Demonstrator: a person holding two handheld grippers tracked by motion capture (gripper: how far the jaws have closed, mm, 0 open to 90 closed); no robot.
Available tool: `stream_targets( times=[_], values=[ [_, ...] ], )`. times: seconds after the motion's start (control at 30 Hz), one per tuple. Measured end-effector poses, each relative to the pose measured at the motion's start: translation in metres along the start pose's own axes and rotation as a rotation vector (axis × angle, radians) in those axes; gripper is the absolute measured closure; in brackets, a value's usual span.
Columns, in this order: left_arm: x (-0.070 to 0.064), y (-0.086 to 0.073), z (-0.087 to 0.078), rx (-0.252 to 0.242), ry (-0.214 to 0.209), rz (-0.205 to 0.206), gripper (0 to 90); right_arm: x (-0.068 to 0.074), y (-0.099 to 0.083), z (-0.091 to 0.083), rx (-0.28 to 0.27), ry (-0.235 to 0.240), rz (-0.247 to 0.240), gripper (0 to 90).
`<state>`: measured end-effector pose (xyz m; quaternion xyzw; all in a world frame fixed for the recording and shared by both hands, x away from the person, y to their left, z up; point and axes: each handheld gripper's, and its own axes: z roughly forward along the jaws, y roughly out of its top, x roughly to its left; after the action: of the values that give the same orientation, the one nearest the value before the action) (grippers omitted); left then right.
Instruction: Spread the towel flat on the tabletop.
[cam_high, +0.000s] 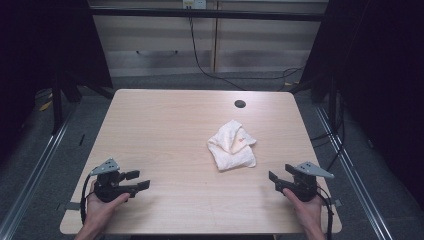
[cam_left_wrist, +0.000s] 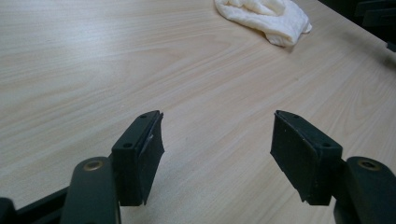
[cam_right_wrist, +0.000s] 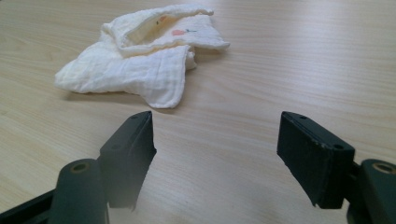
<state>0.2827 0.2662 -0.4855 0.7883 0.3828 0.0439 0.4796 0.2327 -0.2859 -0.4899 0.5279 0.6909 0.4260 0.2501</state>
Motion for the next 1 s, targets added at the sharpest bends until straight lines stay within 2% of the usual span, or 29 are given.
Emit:
stream_targets(
  times=[0.07, 0.1, 0.2, 0.33, 0.4, 0.43, 0.5, 0.6, 0.67, 0.73, 0.77, 0.8, 0.83, 0.9, 0.93, 0.97, 1.0],
  values=[
    [0.001, 0.0, 0.002, 0.007, 0.003, -0.003, 32.9, 0.002, 0.001, 0.0, 0.005, 0.029, 0.031, 25.2],
    [0.002, 0.001, 0.003, 0.012, 0.008, -0.002, 32.9, 0.004, 0.001, 0.001, 0.016, 0.032, 0.021, 23.0],
    [0.0, 0.002, 0.005, 0.012, 0.005, -0.007, 32.3, 0.013, 0.002, 0.0, 0.034, 0.07, -0.005, 24.5],
    [-0.003, 0.002, 0.004, 0.015, 0.001, 0.017, 32.2, 0.022, 0.006, 0.0, 0.082, 0.108, -0.048, 32.7],
    [-0.003, 0.002, 0.003, 0.015, -0.003, 0.019, 32.2, 0.024, 0.008, 0.0, 0.086, 0.126, -0.048, 32.9],
    [-0.002, 0.001, 0.002, 0.014, -0.004, 0.024, 32.1, 0.027, 0.014, 0.001, 0.079, 0.172, -0.03, 34.0],
    [-0.001, 0.001, 0.001, 0.005, 0.001, 0.011, 31.8, 0.03, 0.02, 0.003, 0.084, 0.185, -0.044, 35.0],
    [0.001, 0.001, 0.001, 0.009, 0.014, 0.007, 31.6, 0.028, 0.027, 0.012, 0.111, 0.221, -0.046, 37.1],
    [0.002, 0.001, 0.001, 0.011, 0.016, 0.005, 31.5, 0.028, 0.033, 0.018, 0.129, 0.232, -0.055, 37.4],
    [0.002, 0.001, 0.002, 0.012, 0.015, 0.004, 31.5, 0.028, 0.036, 0.022, 0.13, 0.222, -0.061, 38.1],
    [0.002, 0.001, 0.002, 0.014, 0.016, 0.003, 31.4, 0.031, 0.044, 0.027, 0.143, 0.215, -0.1, 40.8],
    [0.002, 0.001, 0.002, 0.014, 0.016, 0.003, 30.9, 0.031, 0.049, 0.03, 0.147, 0.222, -0.108, 41.3],
    [0.002, 0.001, 0.003, 0.014, 0.027, 0.001, 29.8, 0.032, 0.053, 0.033, 0.144, 0.24, -0.108, 40.9],
    [0.002, 0.0, 0.004, 0.019, 0.027, 0.0, 27.9, 0.031, 0.063, 0.043, 0.164, 0.33, -0.101, 38.5],
    [0.002, 0.0, 0.004, 0.019, 0.027, 0.0, 27.5, 0.031, 0.063, 0.043, 0.164, 0.33, -0.101, 38.5],
    [0.002, 0.001, 0.004, 0.018, 0.009, 0.002, 26.7, 0.033, 0.07, 0.052, 0.173, 0.339, -0.117, 38.8],
    [0.002, 0.001, 0.004, 0.018, 0.009, 0.002, 25.9, 0.033, 0.074, 0.056, 0.18, 0.351, -0.116, 39.7]
  ],
)
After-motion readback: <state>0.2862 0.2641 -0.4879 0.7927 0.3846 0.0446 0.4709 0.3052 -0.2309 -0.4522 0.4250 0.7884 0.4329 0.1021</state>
